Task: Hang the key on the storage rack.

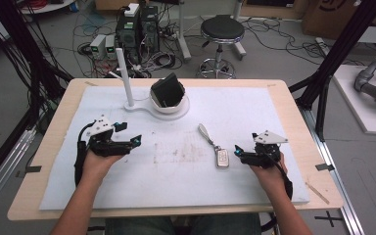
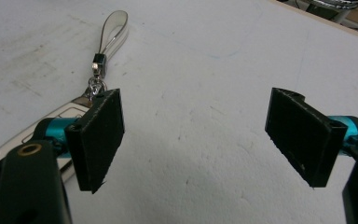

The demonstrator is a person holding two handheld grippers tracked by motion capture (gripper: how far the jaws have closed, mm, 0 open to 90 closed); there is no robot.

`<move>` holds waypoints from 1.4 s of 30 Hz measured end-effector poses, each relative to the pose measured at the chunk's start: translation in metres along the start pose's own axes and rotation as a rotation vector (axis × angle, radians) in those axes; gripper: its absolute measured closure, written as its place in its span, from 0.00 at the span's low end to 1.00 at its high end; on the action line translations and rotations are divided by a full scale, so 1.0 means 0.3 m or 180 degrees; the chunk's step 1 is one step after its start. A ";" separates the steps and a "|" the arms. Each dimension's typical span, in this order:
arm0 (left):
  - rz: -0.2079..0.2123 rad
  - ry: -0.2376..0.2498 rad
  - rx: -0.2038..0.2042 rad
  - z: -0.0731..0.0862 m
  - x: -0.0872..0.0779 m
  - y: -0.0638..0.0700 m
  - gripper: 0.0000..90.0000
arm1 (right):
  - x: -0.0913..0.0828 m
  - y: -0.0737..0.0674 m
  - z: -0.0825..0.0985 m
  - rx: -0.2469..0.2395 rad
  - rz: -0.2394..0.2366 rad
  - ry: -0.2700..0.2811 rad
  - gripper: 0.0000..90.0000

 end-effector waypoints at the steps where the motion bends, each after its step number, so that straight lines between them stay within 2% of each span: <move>1: -0.0007 -0.0004 0.0018 0.003 -0.005 0.000 0.25 | 0.002 0.000 -0.006 0.0001 -0.0003 0.0008 0.22; 10: -0.0055 0.0040 0.0005 0.001 -0.036 -0.022 0.25 | 0.056 -0.006 -0.070 0.0157 -0.0124 0.0145 0.22; 15: -0.0086 0.0054 -0.0008 0.002 -0.047 -0.029 0.25 | 0.115 -0.029 -0.116 0.0090 -0.0236 0.0117 0.22; 18: -0.0075 0.0072 -0.0007 -0.001 -0.050 -0.027 0.25 | 0.150 -0.051 -0.135 0.0095 -0.0369 0.0032 0.22; 24: -0.0062 0.0041 0.0010 0.002 -0.040 -0.022 0.25 | 0.194 -0.079 -0.163 0.0057 -0.0422 -0.0048 0.22; 32: -0.0084 0.0056 0.0000 0.001 -0.048 -0.026 0.25 | 0.283 -0.126 -0.170 -0.0021 -0.0572 -0.0306 0.23; 34: -0.0095 0.0051 0.0007 0.002 -0.051 -0.029 0.25 | 0.291 -0.131 -0.166 -0.0040 -0.0631 -0.0373 0.32; 37: -0.0098 0.0053 -0.0001 0.003 -0.053 -0.030 0.25 | 0.294 -0.133 -0.161 -0.0020 -0.0671 -0.0429 0.35; 38: -0.0095 0.0052 -0.0002 0.003 -0.053 -0.030 0.25 | 0.294 -0.133 -0.161 -0.0034 -0.0682 -0.0442 0.40; 42: -0.0102 0.0041 0.0011 0.004 -0.053 -0.028 0.25 | 0.297 -0.139 -0.159 -0.0075 -0.0720 -0.0471 0.45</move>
Point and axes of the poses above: each handheld gripper's, and its own axes: x roughly forward along the jaws, z roughly out of its underside, y roughly to its right, the point moved 3 cm from there along x, roughly forward along the jaws, and after that the axes turned 14 degrees about -x, right-handed, at the moved point
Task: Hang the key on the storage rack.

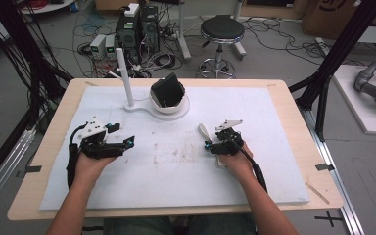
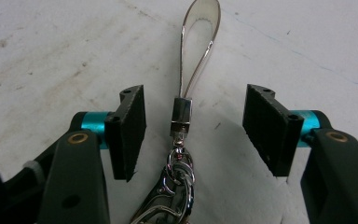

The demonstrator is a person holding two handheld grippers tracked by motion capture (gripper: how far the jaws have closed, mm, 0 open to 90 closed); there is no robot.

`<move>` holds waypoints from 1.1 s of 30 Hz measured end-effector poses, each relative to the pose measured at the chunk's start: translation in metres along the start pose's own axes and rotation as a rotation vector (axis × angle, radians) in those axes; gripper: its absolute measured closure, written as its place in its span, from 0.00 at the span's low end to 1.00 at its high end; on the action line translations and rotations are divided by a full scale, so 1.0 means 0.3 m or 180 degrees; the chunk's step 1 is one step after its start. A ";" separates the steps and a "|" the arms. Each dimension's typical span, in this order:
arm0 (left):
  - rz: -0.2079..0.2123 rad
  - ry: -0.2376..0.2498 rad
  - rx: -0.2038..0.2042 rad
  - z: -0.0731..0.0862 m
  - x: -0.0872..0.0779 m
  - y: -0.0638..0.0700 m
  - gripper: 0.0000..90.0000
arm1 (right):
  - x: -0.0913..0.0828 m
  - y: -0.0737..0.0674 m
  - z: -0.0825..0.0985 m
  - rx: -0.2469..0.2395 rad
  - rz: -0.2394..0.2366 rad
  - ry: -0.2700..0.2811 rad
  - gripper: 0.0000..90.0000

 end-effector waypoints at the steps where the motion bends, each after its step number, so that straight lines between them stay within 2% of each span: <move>1: -0.0001 0.0001 0.0004 0.001 0.001 0.001 0.25 | 0.000 -0.001 0.000 0.0004 -0.0013 0.0004 0.47; 6: -0.0014 0.0052 -0.0033 0.000 0.001 0.000 0.25 | -0.002 -0.007 0.000 -0.0020 -0.0065 0.0012 0.55; 8: 0.0019 0.0036 -0.0022 0.001 0.000 0.001 0.25 | -0.002 -0.009 -0.001 -0.0004 -0.0079 0.0024 0.58; 16: 0.0018 0.0009 -0.0004 0.006 -0.003 0.001 0.25 | -0.006 -0.015 -0.004 -0.0062 -0.0139 0.0032 0.72; 21: 0.0012 0.0014 -0.0008 0.007 -0.004 -0.001 0.25 | -0.008 -0.019 -0.005 -0.0051 -0.0164 0.0027 0.82; 24: -0.0003 0.0032 -0.0016 0.006 -0.007 -0.002 0.25 | -0.010 -0.017 -0.004 -0.0045 -0.0180 0.0029 0.91; 33: 0.0020 0.0023 -0.0011 0.006 -0.009 -0.003 0.25 | -0.021 -0.016 -0.009 -0.0010 -0.0168 0.0025 0.92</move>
Point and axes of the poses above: each handheld gripper's, and its own axes: x roughly forward along the jaws, z roughly out of its underside, y roughly to its right, the point moved 3 cm from there along x, roughly forward along the jaws, and after that the axes turned 14 degrees about -x, right-handed, at the moved point
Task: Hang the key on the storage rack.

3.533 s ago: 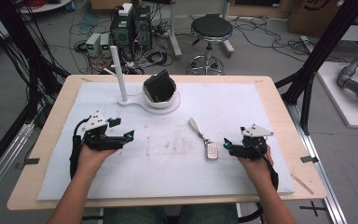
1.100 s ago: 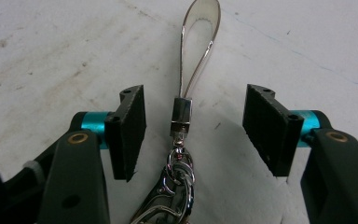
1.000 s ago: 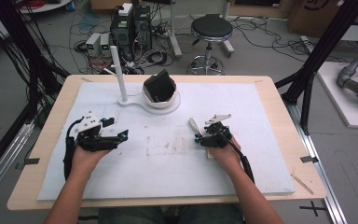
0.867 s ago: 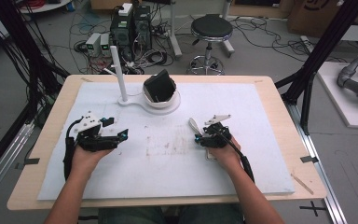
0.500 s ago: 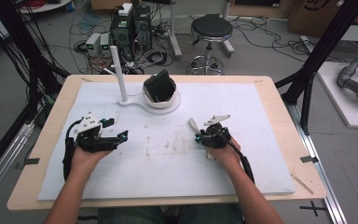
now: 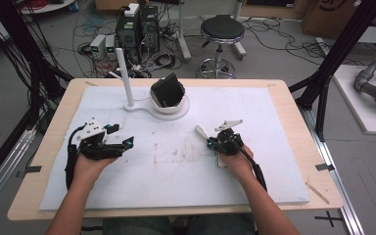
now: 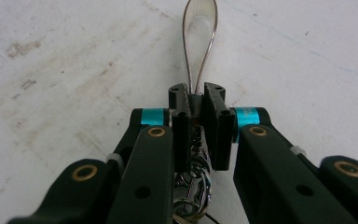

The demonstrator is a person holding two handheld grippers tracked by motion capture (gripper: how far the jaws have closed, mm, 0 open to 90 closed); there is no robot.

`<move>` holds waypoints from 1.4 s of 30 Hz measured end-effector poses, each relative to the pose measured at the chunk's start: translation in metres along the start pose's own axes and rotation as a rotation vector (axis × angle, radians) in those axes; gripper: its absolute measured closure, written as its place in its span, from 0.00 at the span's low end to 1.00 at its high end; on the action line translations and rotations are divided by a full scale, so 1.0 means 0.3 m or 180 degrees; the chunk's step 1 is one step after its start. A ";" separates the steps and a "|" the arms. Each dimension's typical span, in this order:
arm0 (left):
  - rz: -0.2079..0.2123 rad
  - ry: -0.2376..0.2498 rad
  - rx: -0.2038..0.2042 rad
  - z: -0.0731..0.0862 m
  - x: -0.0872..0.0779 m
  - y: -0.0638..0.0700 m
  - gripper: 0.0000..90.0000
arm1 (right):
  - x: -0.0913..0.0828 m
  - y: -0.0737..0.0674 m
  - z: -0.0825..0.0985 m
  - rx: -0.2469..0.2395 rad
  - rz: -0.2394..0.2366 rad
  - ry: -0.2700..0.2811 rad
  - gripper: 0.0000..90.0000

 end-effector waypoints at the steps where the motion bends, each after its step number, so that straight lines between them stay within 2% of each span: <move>1: -0.0002 0.0003 0.0004 -0.001 0.000 -0.001 0.25 | -0.005 0.000 -0.002 0.0026 -0.0004 0.0005 0.92; 7: -0.0018 -0.0033 0.0021 0.000 -0.012 -0.002 0.25 | -0.040 -0.004 -0.044 0.0039 0.0043 0.0137 0.92; 10: -0.0013 -0.0087 0.0041 0.004 -0.015 -0.003 0.25 | -0.052 -0.004 -0.079 0.0006 0.0048 0.0231 0.92; 14: -0.0022 -0.0059 0.0020 0.000 -0.027 -0.005 0.25 | -0.063 -0.014 -0.144 -0.0086 0.0058 0.0309 0.92; 16: -0.0034 -0.0049 0.0020 -0.002 -0.035 -0.007 0.25 | -0.075 -0.018 -0.191 -0.0100 0.0040 0.0410 0.92; 25: -0.0043 -0.0017 0.0012 0.001 -0.063 -0.017 0.25 | -0.111 -0.035 -0.410 -0.0399 0.0009 0.0713 0.92; 37: -0.0099 0.0032 -0.0030 -0.001 -0.093 -0.037 0.25 | -0.095 -0.094 -0.699 -0.0844 0.0045 0.0830 0.92; 42: -0.0110 0.0027 -0.0028 0.001 -0.092 -0.037 0.25 | -0.078 -0.123 -0.790 -0.0989 0.0063 0.0828 0.92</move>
Point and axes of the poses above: each handheld gripper's, and its own axes: x roughly forward along the jaws, z roughly out of its underside, y roughly to its right, the point moved 3 cm from there along x, roughly forward along the jaws, and after that the axes turned 14 degrees about -x, right-handed, at the moved point
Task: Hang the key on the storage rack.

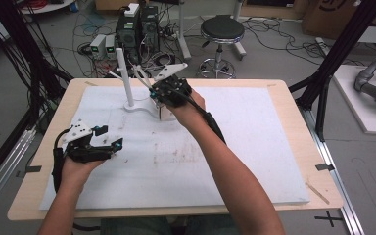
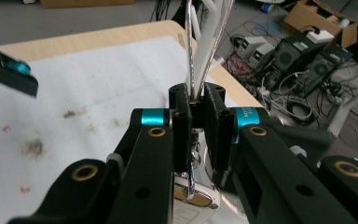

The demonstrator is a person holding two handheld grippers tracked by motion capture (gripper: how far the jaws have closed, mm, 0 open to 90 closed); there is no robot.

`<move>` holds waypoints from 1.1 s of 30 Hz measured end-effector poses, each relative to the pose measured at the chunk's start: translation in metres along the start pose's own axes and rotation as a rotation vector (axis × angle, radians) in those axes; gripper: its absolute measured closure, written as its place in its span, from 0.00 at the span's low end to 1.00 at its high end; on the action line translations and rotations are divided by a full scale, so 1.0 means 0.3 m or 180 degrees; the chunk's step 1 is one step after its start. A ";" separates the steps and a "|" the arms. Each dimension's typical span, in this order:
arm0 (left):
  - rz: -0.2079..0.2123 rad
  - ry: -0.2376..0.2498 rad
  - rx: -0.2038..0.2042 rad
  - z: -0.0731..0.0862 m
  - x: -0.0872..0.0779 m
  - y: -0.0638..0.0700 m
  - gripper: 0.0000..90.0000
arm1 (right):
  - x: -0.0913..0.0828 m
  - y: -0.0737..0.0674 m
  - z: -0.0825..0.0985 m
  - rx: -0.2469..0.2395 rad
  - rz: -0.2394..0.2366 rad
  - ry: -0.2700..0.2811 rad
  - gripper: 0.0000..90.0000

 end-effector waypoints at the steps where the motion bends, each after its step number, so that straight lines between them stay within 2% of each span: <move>1: 0.0002 0.0003 0.0004 0.000 0.000 0.000 0.25 | 0.010 0.005 -0.017 -0.0064 0.0012 0.0027 0.92; 2: 0.0006 0.0005 0.0003 0.000 0.000 0.000 0.25 | 0.020 0.002 -0.034 -0.0056 -0.0014 0.0007 0.92; 7: 0.0000 0.0010 0.0010 -0.004 -0.004 -0.002 0.25 | 0.070 0.001 -0.107 -0.0217 -0.0017 0.0007 0.92; 10: -0.0007 0.0022 0.0002 -0.005 -0.008 -0.006 0.25 | 0.107 -0.005 -0.140 -0.0257 -0.0041 -0.0065 0.92; 17: -0.0047 0.0070 -0.0046 -0.004 -0.033 -0.019 0.25 | 0.184 -0.002 -0.192 -0.0417 -0.0008 -0.0150 0.92; 21: -0.0059 0.0102 -0.0066 -0.004 -0.040 -0.030 0.25 | 0.220 0.000 -0.198 -0.0428 0.0050 -0.0276 0.92; 23: -0.0061 0.0084 -0.0072 -0.003 -0.042 -0.032 0.25 | 0.236 0.005 -0.194 -0.0498 0.0104 -0.0329 0.92; 33: -0.0030 0.0113 -0.0065 -0.009 -0.046 -0.024 0.25 | 0.315 0.014 -0.148 -0.0373 0.0163 -0.0659 0.92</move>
Point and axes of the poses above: each handheld gripper's, and its own axes: x roughly forward along the jaws, z roughly out of its underside, y roughly to its right, the point moved 3 cm from there along x, roughly forward along the jaws, and after that the axes turned 14 degrees about -x, right-handed, at the moved point
